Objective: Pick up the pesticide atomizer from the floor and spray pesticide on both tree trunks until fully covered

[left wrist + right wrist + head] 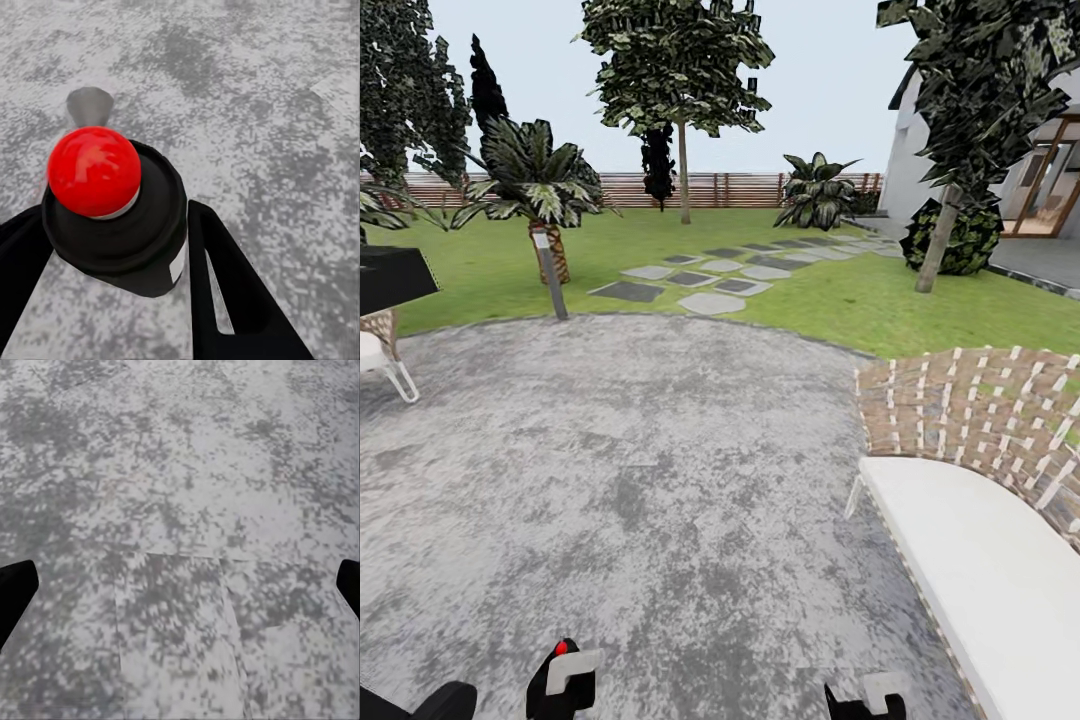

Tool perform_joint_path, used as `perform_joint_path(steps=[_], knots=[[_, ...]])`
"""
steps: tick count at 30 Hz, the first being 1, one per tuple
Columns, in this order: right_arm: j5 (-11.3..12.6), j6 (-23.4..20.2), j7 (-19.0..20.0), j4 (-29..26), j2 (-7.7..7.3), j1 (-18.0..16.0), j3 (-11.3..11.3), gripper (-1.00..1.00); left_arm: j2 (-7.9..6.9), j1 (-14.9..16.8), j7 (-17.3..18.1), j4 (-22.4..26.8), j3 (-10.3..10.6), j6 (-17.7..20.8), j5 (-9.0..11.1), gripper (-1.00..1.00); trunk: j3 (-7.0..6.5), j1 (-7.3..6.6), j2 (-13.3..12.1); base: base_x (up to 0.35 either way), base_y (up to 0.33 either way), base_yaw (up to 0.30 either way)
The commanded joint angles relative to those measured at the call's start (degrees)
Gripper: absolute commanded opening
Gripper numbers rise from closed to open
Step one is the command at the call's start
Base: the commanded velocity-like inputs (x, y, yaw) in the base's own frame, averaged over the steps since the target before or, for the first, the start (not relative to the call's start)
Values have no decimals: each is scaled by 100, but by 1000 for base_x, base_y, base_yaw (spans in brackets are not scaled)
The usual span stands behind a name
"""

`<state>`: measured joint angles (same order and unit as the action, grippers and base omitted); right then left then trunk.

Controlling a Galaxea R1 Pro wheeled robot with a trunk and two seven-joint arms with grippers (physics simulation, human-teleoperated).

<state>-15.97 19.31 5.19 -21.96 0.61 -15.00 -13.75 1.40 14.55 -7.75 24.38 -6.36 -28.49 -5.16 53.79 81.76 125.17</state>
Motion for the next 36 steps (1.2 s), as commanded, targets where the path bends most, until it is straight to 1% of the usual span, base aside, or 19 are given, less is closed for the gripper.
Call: perform_joint_path(steps=[1, 11, 21, 23, 26, 28, 29, 31, 36], knots=[[-27, 19, 44, 9, 2, -3, -49, 100, 5, 4, -25, -3, -24, -16, -56, -100, 5, 2, 2, 340, 0, 0], [-37, 20, 43, 40, -46, -3, -40, 100, 2, 4, -25, -3, -24, -8, -56, -100, 5, 2, 2, 340, 0, 0], [-25, 47, 30, 64, -24, -3, -40, 100, 0, 4, -25, -61, -24, -21, -49, -100, 5, 2, 2, 340, 0, 0], [-17, 183, 27, 127, -22, -3, -44, 100, 0, 4, -25, -70, -24, -23, -48, -100, 5, 2, 2, 340, 0, 0], [-8, 545, 26, 300, -25, -3, -53, 100, 0, 4, -25, -78, -24, -24, -47, -100, 5, 2, 2, 340, 0, 0], [-5, 939, 26, 473, -21, -3, -51, 100, 0, 4, -25, -79, -25, -24, -47, -100, 5, 2, 2, 340, 0, 0], [-4, 1243, 26, 625, -19, -3, -53, 100, 0, 4, -25, -81, -24, -24, -47, -100, 5, 2, 2, 340, 0, 0], [-3, 1549, 26, 766, -18, -3, -56, 100, 0, 4, -25, -81, -24, -25, -47, -100, 5, 2, 2, 340, 0, 0], [-7, 1755, 25, 862, -25, -3, -57, 100, 0, 4, -25, -82, -24, -25, -47, -100, 5, 2, 2, 340, 0, 0]])
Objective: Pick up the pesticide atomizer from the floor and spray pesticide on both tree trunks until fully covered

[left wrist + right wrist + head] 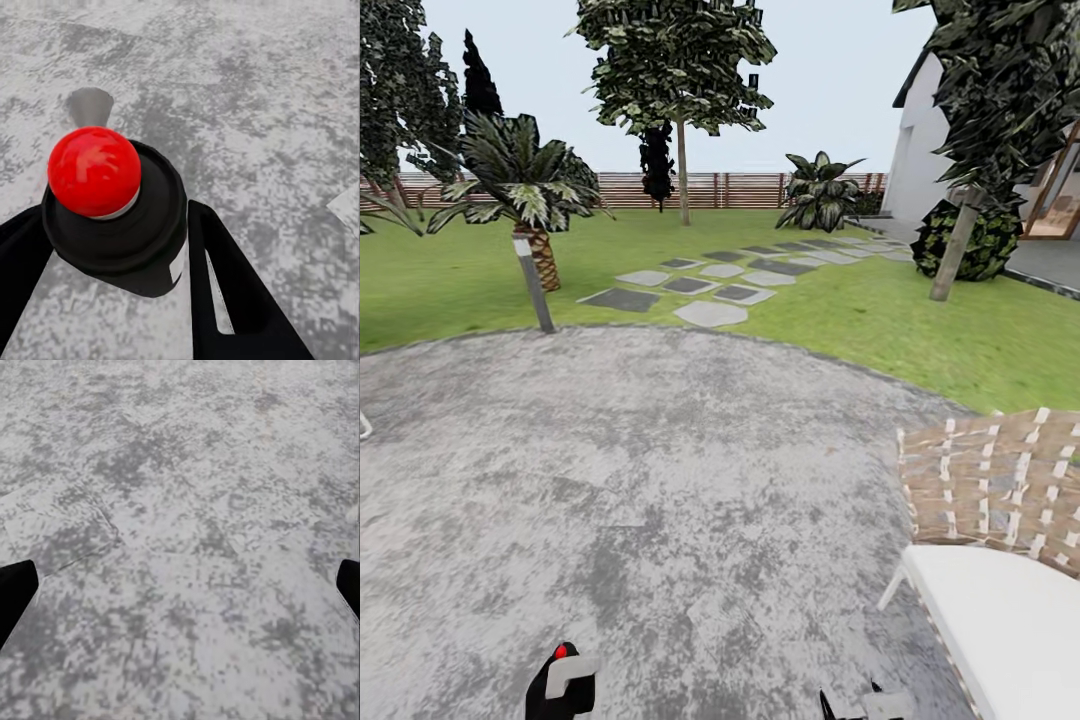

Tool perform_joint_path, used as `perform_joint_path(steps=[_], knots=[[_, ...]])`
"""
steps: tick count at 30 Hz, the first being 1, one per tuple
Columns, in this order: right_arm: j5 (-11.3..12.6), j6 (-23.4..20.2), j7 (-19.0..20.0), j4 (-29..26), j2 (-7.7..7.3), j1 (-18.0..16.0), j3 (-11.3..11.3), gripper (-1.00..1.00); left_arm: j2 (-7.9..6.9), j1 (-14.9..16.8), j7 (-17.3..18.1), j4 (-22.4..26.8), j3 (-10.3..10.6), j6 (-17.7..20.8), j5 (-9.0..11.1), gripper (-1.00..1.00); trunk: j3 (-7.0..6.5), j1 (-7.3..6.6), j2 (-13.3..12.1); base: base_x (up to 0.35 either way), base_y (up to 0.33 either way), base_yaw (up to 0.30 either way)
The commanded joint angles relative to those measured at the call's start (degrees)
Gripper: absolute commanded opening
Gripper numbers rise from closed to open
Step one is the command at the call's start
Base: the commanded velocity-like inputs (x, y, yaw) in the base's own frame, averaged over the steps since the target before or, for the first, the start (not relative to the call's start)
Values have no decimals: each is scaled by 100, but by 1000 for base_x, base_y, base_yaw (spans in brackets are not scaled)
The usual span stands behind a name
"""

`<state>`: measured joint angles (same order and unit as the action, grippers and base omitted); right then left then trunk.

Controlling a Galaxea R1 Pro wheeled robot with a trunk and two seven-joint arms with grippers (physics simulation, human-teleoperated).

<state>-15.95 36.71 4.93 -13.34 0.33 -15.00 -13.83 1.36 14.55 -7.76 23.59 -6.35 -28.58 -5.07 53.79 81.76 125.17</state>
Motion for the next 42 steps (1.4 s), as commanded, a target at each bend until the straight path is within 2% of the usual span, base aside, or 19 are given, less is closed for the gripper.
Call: perform_joint_path(steps=[1, 9, 17, 28, 33, 42], knots=[[-10, 27, 52, 8, 3, -3, -49, 100, 5, 4, -23, -3, -28, -16, -55, -100, 5, 2, 2, 340, 15, 0], [-13, 38, 60, 100, 7, -3, -41, 100, 5, 4, -23, -3, -25, -16, -55, -100, 5, 2, 2, 340, 77, 0], [-13, 30, 60, 768, 36, -3, -38, 100, 5, 4, -23, -3, -24, -22, -55, -100, 5, 2, 2, 340, 100, 0], [-21, 18, 74, 912, 30, -3, -37, 100, 5, 4, -23, -3, -31, -18, -55, -100, 5, 2, 2, 340, 97, 0], [-22, 12, 70, 1159, 24, -3, -35, 100, 5, 4, -23, -3, -26, -16, -55, -100, 5, 2, 2, 340, 72, 0], [-22, 12, 69, 1176, 19, -3, -39, 100, 5, 4, -23, -3, -28, -19, -55, -100, 5, 2, 2, 340, 5, 0]])
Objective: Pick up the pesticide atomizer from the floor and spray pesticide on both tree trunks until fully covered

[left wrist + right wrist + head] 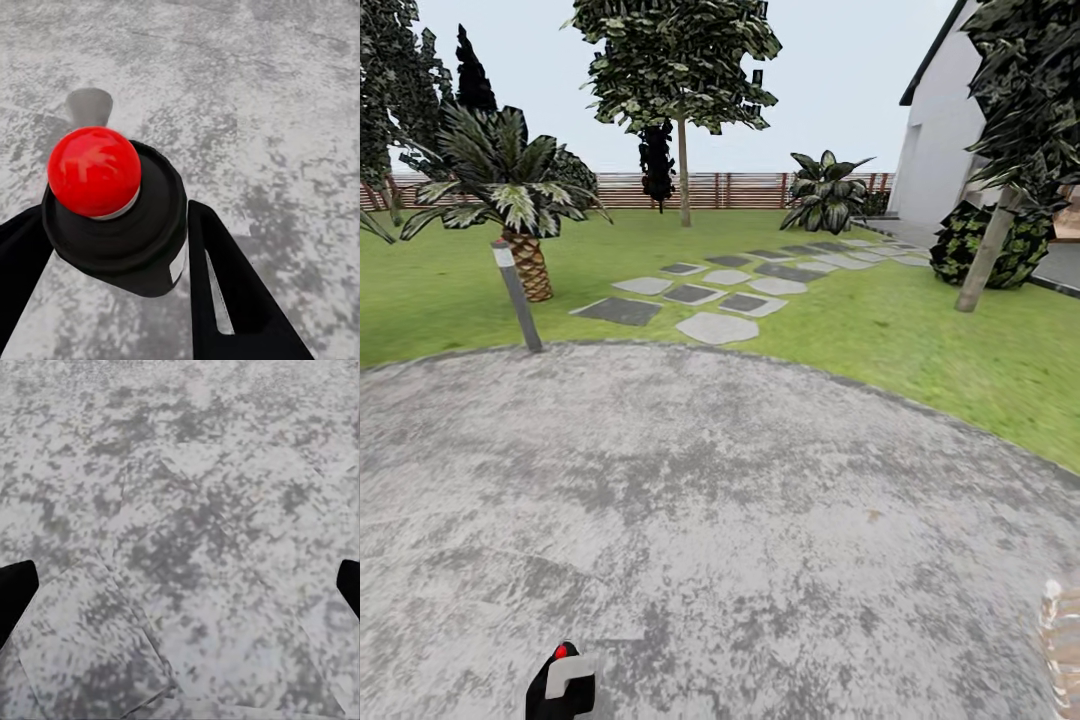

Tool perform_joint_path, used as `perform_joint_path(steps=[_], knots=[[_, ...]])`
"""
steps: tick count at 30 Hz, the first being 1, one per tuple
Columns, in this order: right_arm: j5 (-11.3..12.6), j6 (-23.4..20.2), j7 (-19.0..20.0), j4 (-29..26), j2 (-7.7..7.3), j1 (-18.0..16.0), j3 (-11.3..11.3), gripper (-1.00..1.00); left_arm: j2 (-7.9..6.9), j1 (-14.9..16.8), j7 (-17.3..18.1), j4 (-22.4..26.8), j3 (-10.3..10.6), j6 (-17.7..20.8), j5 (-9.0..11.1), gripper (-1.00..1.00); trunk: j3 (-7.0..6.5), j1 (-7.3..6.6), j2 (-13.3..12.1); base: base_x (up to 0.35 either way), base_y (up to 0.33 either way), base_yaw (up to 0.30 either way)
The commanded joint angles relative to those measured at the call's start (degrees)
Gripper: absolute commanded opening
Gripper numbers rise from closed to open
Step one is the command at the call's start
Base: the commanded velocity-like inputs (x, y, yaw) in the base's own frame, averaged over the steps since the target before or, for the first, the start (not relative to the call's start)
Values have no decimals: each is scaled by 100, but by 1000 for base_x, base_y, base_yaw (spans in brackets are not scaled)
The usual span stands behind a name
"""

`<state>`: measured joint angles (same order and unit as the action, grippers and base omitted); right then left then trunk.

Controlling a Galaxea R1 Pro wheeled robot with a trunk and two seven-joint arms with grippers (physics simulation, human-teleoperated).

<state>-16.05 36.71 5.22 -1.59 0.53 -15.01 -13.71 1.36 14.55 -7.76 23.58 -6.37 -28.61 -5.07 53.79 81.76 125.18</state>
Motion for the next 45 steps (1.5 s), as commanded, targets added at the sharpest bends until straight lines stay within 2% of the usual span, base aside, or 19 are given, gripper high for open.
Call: perform_joint_path(steps=[1, 20, 32, 36, 40, 42, 45], knots=[[-12, 12, 41, 0, 0, -2, -49, 100, 5, 4, -23, -3, -24, -18, -55, -100, 5, 2, 2, 340, 0, 0], [-12, 12, 41, 0, 0, -2, -51, 100, -8, 3, -128, -72, -17, -20, -68, -100, 5, 2, 2, 340, 0, 0], [-12, 12, 41, 0, 0, -2, -49, 100, -40, 4, -129, -326, -15, -31, -52, -100, 5, 2, 2, 340, 0, 0], [-12, 12, 41, 0, 0, -2, -52, 100, 9, 4, -119, -291, 17, -28, -86, -100, 5, 2, 2, 340, 0, 0], [-12, 12, 41, 0, 0, -2, -49, 100, 24, 11, -150, -31, -2, 26, -103, -100, 5, 2, 2, 340, 0, 0], [-12, 12, 41, 0, 0, -2, -52, 100, -43, 9, -331, 66, -19, 36, -99, -100, 5, 2, 2, 340, 0, 0], [-12, 12, 41, 0, 0, -2, -51, 100, -247, 5, -433, 19, -68, 37, -52, -100, 5, 2, 2, 340, 0, 0]])
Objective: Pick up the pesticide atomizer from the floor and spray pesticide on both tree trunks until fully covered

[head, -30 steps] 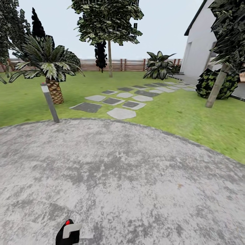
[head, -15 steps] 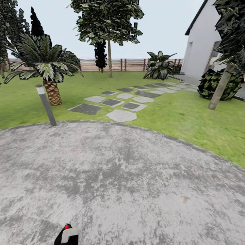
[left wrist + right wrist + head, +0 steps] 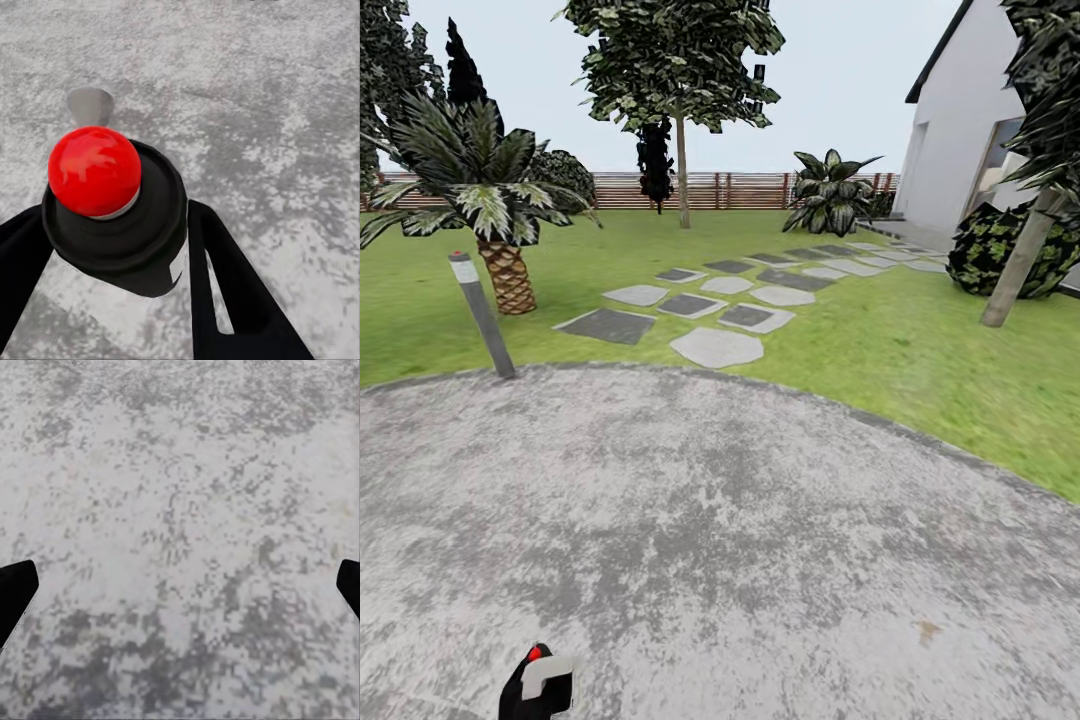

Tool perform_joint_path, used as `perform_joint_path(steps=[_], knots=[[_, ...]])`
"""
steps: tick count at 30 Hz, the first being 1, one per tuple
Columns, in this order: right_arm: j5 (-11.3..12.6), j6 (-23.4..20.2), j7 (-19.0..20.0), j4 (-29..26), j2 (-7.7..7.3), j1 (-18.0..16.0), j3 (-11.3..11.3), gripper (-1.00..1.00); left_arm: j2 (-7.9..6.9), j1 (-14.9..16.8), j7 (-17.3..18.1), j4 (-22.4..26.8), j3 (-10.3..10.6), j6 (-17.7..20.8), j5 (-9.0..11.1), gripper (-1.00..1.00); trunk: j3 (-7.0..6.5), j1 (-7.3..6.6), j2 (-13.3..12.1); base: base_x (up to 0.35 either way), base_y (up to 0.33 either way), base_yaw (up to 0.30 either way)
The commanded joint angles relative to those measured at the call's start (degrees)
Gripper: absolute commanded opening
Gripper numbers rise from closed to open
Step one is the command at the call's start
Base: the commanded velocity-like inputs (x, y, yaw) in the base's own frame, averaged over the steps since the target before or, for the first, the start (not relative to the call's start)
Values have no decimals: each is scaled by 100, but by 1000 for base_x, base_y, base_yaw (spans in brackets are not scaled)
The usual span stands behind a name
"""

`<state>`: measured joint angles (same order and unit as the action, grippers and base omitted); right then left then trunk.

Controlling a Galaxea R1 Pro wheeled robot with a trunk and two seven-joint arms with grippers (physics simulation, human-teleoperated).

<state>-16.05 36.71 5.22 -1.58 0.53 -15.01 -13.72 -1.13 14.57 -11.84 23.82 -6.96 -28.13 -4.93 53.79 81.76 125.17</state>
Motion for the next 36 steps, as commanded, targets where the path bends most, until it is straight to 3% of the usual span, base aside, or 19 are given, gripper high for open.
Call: perform_joint_path(steps=[1, 3, 36], knots=[[-12, 12, 40, 0, 0, -2, -51, 100, -70, 5, -41, -23, -28, -10, -55, -100, 5, 2, 2, 340, 0, 0], [-12, 12, 40, 0, 0, -2, -47, 100, -148, 5, -46, -59, -28, -43, -38, -100, 5, 2, 2, 340, 0, 0], [-12, 12, 40, 0, 0, -2, -49, 100, -125, 2, -2, -378, -7, -79, -43, -100, 5, 2, 2, 340, 0, 0]])
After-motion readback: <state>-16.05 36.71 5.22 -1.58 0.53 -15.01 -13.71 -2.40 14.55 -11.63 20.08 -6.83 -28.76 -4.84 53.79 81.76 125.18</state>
